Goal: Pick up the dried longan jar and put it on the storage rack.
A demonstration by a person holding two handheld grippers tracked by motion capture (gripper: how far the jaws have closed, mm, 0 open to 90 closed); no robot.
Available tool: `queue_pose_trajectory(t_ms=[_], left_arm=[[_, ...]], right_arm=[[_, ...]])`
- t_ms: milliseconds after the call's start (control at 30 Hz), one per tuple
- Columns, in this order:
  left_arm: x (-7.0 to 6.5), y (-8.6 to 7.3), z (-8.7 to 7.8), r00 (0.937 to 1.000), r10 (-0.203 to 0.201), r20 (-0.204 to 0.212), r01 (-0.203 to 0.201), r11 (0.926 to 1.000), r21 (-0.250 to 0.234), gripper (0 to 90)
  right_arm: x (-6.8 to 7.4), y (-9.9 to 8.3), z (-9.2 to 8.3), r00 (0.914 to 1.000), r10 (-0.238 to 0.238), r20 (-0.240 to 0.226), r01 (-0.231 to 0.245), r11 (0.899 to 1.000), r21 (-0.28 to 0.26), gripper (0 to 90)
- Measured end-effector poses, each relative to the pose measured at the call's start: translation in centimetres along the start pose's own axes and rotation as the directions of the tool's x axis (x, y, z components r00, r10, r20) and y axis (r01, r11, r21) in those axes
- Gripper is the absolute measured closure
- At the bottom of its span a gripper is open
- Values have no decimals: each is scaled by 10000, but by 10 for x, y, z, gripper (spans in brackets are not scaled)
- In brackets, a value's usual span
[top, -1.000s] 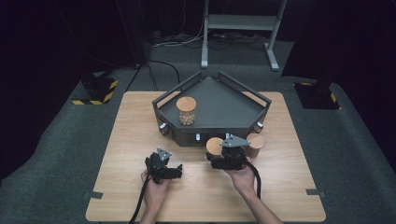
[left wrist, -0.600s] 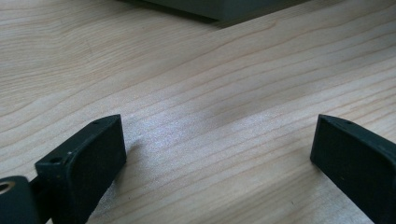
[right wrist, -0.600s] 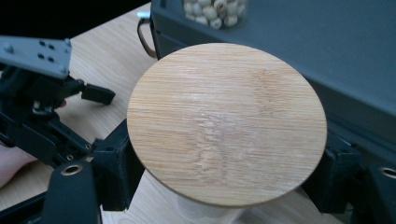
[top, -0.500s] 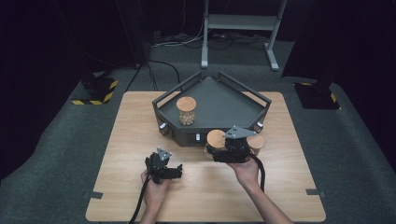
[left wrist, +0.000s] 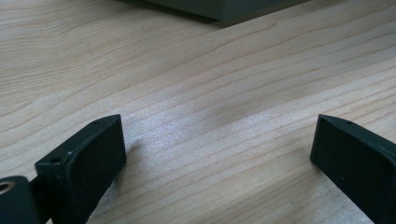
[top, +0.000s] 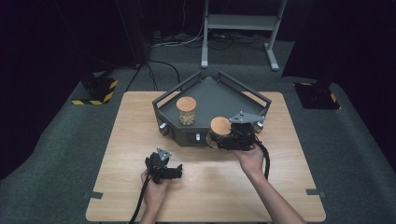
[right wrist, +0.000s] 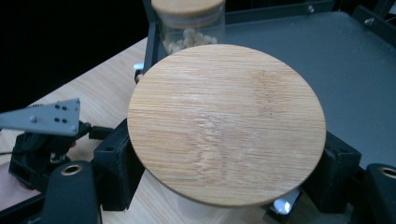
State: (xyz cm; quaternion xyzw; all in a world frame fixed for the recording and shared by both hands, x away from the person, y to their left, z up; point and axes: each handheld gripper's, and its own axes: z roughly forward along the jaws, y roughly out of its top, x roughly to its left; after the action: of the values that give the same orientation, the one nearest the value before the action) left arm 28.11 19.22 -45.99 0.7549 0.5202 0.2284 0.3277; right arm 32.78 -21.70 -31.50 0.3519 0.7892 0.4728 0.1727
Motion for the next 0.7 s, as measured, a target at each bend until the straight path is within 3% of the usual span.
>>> queue_pose_trajectory(t_ms=[500,700], left_arm=[[0,0,0,10000,1,1,-1,10000,2,32],[0,0,0,10000,1,2,-1,10000,0,32]], right_arm=[[-3,33,3,9991,143,388,-142,9999,-40,252],[-2,45,12,9967,203,785,-206,9998,36,252]])
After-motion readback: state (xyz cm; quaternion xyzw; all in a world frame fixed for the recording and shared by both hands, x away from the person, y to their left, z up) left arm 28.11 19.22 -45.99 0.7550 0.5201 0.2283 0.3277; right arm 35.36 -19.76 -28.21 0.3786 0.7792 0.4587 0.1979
